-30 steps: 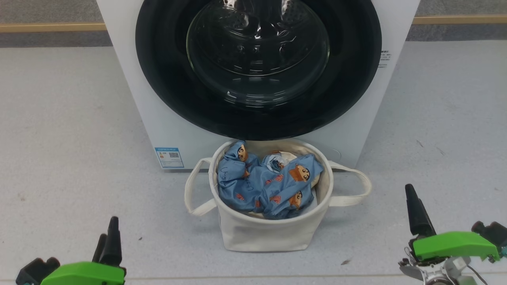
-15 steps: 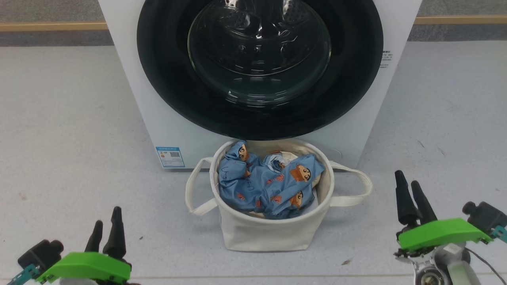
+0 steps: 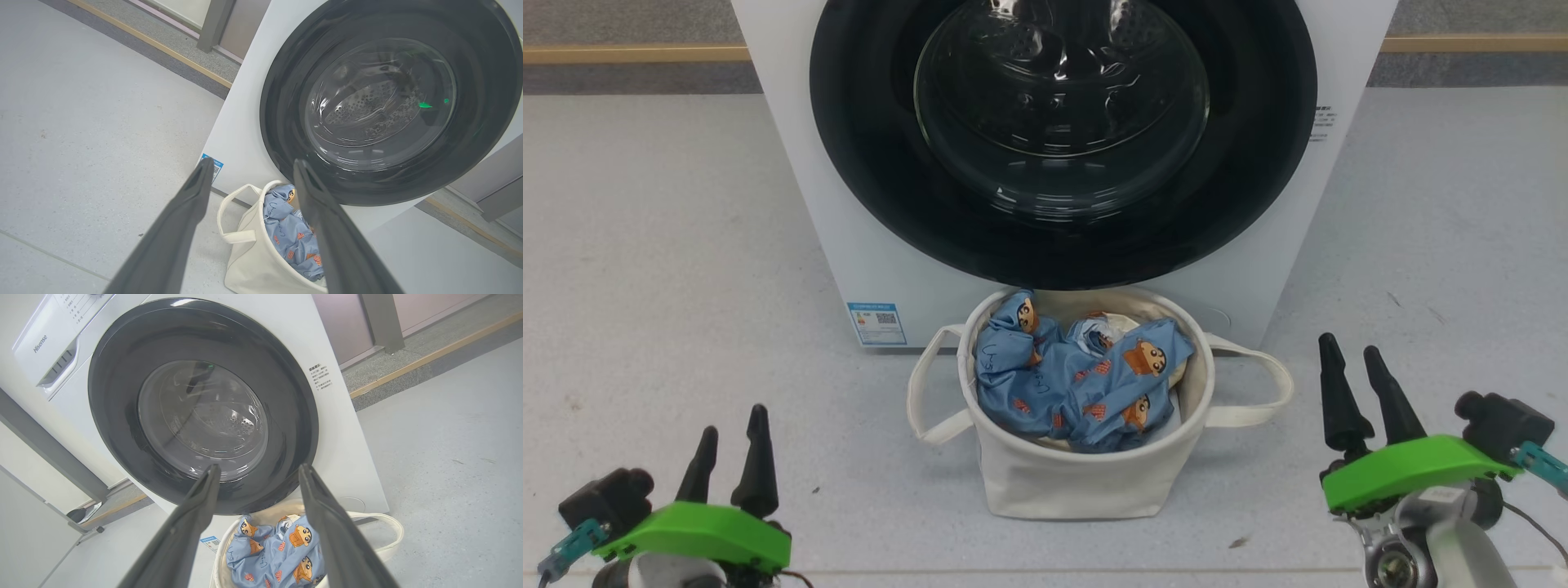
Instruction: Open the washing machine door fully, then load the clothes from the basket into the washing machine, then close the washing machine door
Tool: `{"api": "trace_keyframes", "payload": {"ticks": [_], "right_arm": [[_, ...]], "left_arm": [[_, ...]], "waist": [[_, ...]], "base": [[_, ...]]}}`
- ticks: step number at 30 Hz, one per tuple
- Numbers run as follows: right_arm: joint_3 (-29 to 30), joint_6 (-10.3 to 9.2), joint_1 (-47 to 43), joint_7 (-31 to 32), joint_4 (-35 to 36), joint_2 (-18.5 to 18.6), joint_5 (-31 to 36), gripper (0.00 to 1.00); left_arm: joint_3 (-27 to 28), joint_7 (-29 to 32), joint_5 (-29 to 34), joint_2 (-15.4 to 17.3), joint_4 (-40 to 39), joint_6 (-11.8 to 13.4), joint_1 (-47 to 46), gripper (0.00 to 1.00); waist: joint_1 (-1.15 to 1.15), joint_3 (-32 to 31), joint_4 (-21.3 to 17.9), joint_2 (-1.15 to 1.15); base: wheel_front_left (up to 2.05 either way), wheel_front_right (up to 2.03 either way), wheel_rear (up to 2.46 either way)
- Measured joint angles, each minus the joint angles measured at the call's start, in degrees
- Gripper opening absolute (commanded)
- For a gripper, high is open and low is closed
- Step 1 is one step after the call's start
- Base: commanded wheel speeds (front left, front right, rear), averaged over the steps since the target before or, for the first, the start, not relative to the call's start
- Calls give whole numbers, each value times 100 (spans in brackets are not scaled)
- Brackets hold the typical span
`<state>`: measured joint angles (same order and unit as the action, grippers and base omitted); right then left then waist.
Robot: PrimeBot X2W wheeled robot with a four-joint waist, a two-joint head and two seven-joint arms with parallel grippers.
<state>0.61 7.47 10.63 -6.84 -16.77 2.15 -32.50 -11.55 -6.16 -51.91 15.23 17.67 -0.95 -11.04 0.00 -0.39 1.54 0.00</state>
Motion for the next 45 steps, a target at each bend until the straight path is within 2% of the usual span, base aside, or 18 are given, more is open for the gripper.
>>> {"api": "trace_keyframes", "payload": {"ticks": [21, 35, 45], "right_arm": [[-146, 1, 114, -341, 1, 11, 1489, 100], [-177, 1, 322, -583, -123, 24, 1805, 100], [-308, 1, 572, -747, -205, 35, 2323, 100]], "left_arm": [[-376, -359, 1058, 381, -18, 147, -274, 100], [-613, -610, 1572, 577, -20, 197, -415, 100], [-884, -762, 2098, 776, -27, 205, -593, 100]], "waist": [[0, -46, 15, 0], [0, -71, 27, 0], [0, -82, 27, 0]], "base": [[0, 0, 0], [0, 0, 0], [0, 0, 0]]}}
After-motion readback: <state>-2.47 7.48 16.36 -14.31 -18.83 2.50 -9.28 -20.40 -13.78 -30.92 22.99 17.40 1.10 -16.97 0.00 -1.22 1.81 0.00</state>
